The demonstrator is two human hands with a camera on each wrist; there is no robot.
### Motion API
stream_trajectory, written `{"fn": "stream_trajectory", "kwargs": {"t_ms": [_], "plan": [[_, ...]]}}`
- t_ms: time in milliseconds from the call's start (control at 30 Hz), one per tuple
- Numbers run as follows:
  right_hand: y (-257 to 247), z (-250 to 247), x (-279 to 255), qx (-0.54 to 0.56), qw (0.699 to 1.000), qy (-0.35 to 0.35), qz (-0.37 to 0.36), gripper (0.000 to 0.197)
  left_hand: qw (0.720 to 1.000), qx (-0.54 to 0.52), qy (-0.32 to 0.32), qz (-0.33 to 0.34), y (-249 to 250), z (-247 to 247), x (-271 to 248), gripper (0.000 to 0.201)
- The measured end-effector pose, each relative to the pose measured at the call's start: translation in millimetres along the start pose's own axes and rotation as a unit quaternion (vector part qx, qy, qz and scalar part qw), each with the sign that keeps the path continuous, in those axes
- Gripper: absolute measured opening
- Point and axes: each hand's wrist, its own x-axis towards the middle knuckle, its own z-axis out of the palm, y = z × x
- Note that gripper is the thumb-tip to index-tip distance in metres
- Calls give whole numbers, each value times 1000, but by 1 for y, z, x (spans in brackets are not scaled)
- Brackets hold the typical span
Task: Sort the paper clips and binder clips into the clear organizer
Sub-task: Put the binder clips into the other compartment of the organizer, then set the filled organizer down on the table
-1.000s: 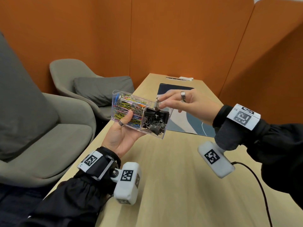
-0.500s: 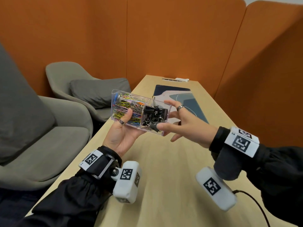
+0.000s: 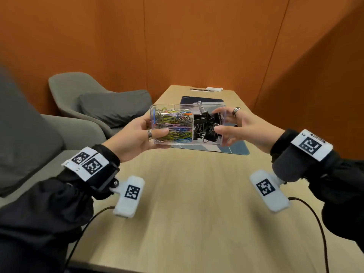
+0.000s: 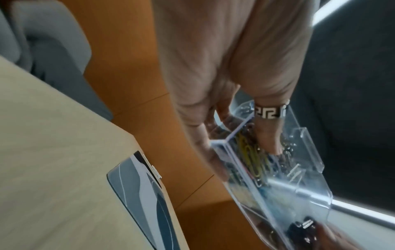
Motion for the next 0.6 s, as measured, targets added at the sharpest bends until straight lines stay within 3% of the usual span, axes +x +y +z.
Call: {"fn": "stream_trajectory", "kwargs": {"t_ms": [133, 367, 600], "plan": [[10, -10, -5, -7, 1000, -10, 18, 61, 998, 65, -5, -11, 0, 8, 4, 44], [29, -20, -14, -43, 998, 17, 48, 43, 996, 80, -5, -38, -13, 31, 10, 51], [34, -23, -30, -136, 986, 52, 84, 47, 994, 95, 10, -59, -19, 61, 7, 51]]}}
